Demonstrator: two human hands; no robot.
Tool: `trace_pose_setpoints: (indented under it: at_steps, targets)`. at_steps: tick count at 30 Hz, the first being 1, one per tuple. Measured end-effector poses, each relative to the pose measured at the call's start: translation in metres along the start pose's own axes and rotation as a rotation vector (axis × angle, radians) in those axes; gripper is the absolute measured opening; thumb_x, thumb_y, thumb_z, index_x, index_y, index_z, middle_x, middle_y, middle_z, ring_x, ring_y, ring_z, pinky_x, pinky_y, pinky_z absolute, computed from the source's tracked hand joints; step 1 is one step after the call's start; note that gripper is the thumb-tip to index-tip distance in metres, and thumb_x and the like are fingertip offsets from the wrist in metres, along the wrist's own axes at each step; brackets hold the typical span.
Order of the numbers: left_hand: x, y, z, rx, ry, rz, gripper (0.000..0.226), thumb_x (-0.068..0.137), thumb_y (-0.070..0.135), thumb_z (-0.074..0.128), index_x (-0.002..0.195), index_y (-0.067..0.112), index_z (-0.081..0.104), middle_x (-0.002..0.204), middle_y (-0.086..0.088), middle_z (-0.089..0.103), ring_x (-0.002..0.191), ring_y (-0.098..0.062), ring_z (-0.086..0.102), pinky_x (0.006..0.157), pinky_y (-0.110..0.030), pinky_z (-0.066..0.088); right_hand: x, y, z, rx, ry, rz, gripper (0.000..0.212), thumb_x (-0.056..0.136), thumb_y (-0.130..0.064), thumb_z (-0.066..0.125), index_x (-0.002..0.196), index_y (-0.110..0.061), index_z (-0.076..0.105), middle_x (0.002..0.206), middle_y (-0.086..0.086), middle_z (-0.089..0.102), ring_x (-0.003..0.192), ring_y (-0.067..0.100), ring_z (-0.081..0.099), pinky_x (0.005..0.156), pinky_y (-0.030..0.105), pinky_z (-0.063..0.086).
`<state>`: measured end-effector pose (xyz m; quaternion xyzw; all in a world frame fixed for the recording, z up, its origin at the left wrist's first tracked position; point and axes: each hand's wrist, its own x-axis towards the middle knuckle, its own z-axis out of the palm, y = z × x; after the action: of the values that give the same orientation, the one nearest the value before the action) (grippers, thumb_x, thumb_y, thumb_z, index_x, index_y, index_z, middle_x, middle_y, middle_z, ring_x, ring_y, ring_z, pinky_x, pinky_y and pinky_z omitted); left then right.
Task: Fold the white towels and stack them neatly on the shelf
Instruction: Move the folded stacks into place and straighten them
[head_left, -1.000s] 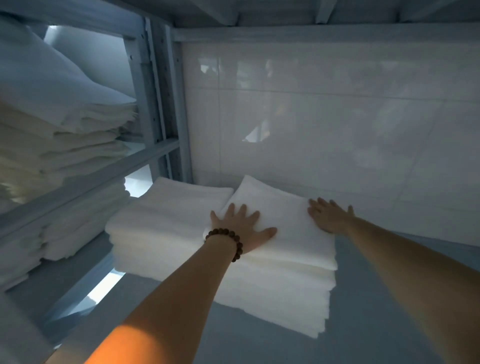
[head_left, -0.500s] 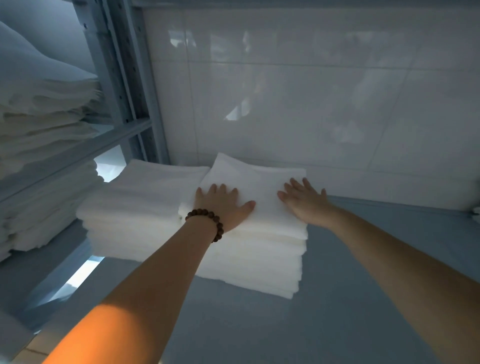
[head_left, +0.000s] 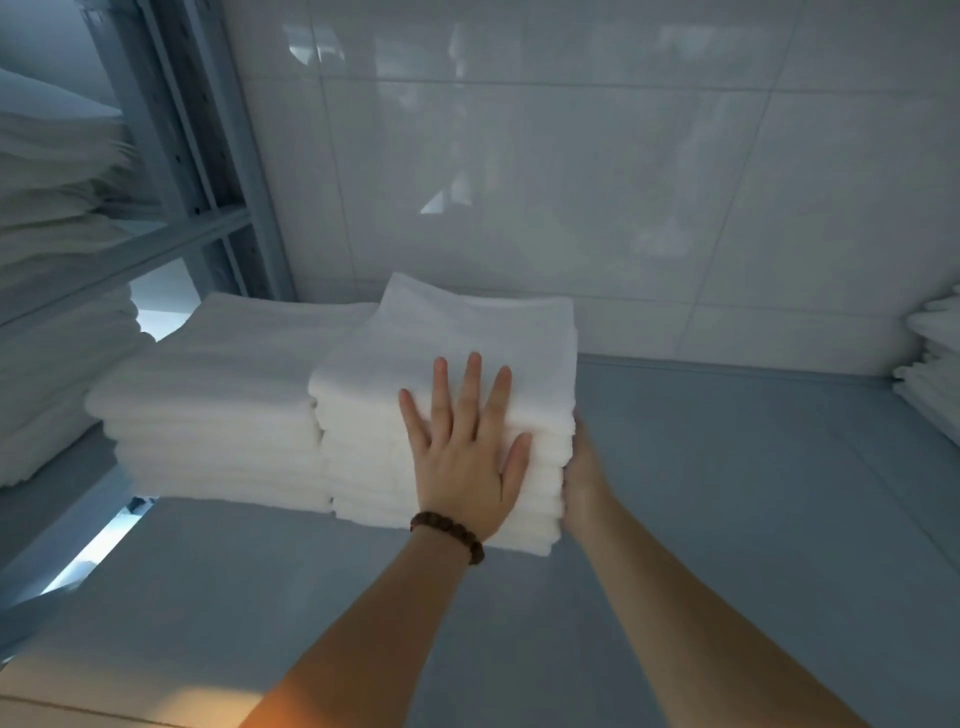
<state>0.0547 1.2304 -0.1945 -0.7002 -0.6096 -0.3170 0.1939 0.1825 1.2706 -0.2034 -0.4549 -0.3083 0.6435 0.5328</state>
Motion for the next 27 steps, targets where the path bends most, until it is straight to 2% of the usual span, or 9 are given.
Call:
trace_pose_setpoints:
  at_steps: [6, 8, 11, 13, 15, 17, 19, 23, 27]
  targets:
    - [-0.009, -0.001, 0.008, -0.023, 0.019, -0.016, 0.053, 0.096, 0.047, 0.025, 0.139, 0.020, 0.040, 0.141, -0.010, 0.044, 0.139, -0.033, 0.027, 0.113, -0.062, 0.006, -0.007, 0.013, -0.005, -0.056, -0.001, 0.084, 0.055, 0.094, -0.058, 0.034, 0.116, -0.017, 0.065, 0.101, 0.008, 0.073, 0.094, 0.023, 0.069, 0.086, 0.039, 0.053]
    - [-0.003, 0.000, -0.007, -0.061, 0.010, -0.025, 0.054, 0.097, 0.046, 0.020, 0.133, 0.018, 0.048, 0.133, -0.008, 0.051, 0.132, -0.032, 0.038, 0.113, -0.061, 0.007, -0.007, 0.004, -0.001, -0.156, 0.073, 0.107, 0.056, 0.094, -0.057, 0.037, 0.118, -0.014, 0.063, 0.112, 0.012, 0.068, 0.102, 0.027, 0.065, 0.093, 0.041, 0.050]
    - [0.030, -0.015, -0.034, -0.192, 0.104, -0.076, 0.050, 0.097, 0.039, 0.022, 0.113, 0.014, 0.062, 0.108, -0.004, 0.065, 0.106, -0.025, 0.057, 0.111, -0.054, 0.024, 0.005, -0.043, 0.007, -0.260, 0.157, -0.161, 0.056, 0.097, -0.049, 0.035, 0.141, -0.014, 0.041, 0.146, 0.006, 0.042, 0.133, 0.021, 0.041, 0.108, 0.026, 0.028]
    - [0.068, -0.038, -0.049, -0.302, 0.055, -0.079, 0.040, 0.093, 0.028, 0.031, 0.105, 0.011, 0.065, 0.102, -0.006, 0.068, 0.096, -0.025, 0.060, 0.104, -0.045, 0.037, 0.015, -0.085, 0.022, -0.560, 0.075, -0.449, 0.050, 0.101, -0.034, 0.034, 0.148, -0.017, 0.025, 0.157, 0.001, 0.020, 0.143, 0.014, 0.020, 0.111, 0.022, 0.013]
    - [0.106, -0.064, -0.052, -0.271, -0.197, -0.037, 0.038, 0.095, 0.021, 0.036, 0.123, 0.008, 0.057, 0.127, -0.011, 0.058, 0.119, -0.027, 0.051, 0.109, -0.039, 0.031, 0.034, -0.108, 0.047, -0.965, -0.125, -0.611, 0.050, 0.102, -0.021, 0.035, 0.149, -0.018, 0.019, 0.159, -0.001, 0.010, 0.146, 0.011, 0.005, 0.114, 0.023, -0.001]
    - [0.134, -0.083, -0.037, -0.049, -0.493, 0.030, 0.049, 0.099, 0.026, 0.031, 0.145, 0.009, 0.031, 0.155, -0.009, 0.024, 0.143, -0.025, 0.018, 0.117, -0.041, 0.014, 0.057, -0.114, 0.075, -1.373, -0.294, -0.625, 0.051, 0.102, -0.021, 0.033, 0.150, -0.017, 0.016, 0.159, -0.001, 0.007, 0.147, 0.013, 0.000, 0.118, 0.037, -0.003]
    - [0.151, -0.094, -0.013, 0.104, -0.674, 0.068, 0.056, 0.100, 0.037, 0.022, 0.151, 0.014, 0.010, 0.160, -0.003, 0.000, 0.146, -0.023, -0.004, 0.117, -0.045, 0.002, 0.076, -0.111, 0.097, -1.658, -0.345, -0.581, 0.052, 0.102, -0.025, 0.030, 0.151, -0.017, 0.014, 0.160, -0.001, 0.005, 0.147, 0.015, 0.000, 0.117, 0.047, 0.000]
    - [0.170, -0.112, 0.022, 0.213, -0.763, 0.063, 0.058, 0.097, 0.052, 0.010, 0.150, 0.032, 0.006, 0.160, 0.000, -0.004, 0.146, -0.023, -0.009, 0.116, -0.050, -0.003, 0.100, -0.093, 0.109, -1.866, -0.370, -0.482, 0.056, 0.099, -0.051, 0.018, 0.150, -0.030, 0.011, 0.160, -0.005, 0.006, 0.147, 0.015, 0.002, 0.116, 0.056, -0.002]
    - [0.175, -0.131, 0.035, 0.170, -0.832, -0.141, 0.073, 0.086, 0.073, 0.014, 0.149, 0.037, 0.007, 0.160, 0.000, -0.004, 0.146, -0.027, 0.001, 0.116, -0.052, 0.006, 0.115, -0.085, 0.097, -1.987, -0.279, -0.397, 0.081, 0.078, -0.082, 0.014, 0.148, -0.041, 0.007, 0.160, -0.002, 0.006, 0.147, 0.019, 0.007, 0.113, 0.057, -0.001]
